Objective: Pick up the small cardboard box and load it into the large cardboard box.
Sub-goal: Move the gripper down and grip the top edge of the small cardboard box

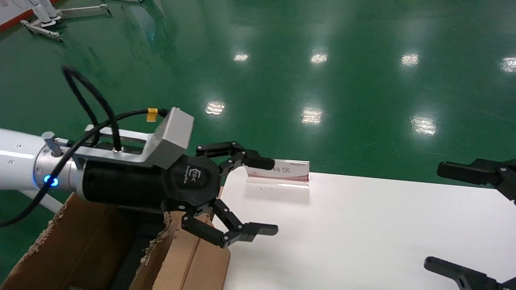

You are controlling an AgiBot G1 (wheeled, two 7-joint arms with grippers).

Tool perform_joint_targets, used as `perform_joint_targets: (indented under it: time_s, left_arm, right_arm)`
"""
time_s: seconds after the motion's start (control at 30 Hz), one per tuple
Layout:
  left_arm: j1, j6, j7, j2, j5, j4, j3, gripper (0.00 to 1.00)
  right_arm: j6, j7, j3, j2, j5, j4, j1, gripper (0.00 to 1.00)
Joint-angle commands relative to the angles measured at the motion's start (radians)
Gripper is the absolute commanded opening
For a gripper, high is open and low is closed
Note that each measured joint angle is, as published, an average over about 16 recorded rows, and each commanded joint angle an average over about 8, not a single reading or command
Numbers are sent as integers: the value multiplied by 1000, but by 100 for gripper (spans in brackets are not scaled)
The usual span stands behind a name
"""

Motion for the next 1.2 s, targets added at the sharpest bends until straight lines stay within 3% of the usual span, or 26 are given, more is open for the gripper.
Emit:
perform_joint_targets:
  time_s: [0.03,0.33,0.7,1.2]
  left_arm:
    - [-27,2,-29,-7,38,-15,17,100]
    - [-187,50,-220,-9,243,-81,107,100]
    - [-427,181,-525,70,474,-125,280,100]
    - [-693,249,-946,189,598,-145,651,100]
  right_arm:
    - [0,0,0,0,0,0,0,100]
    - [0,0,0,0,0,0,0,100]
    - [0,0,0,0,0,0,0,100]
    - [0,0,0,0,0,0,0,100]
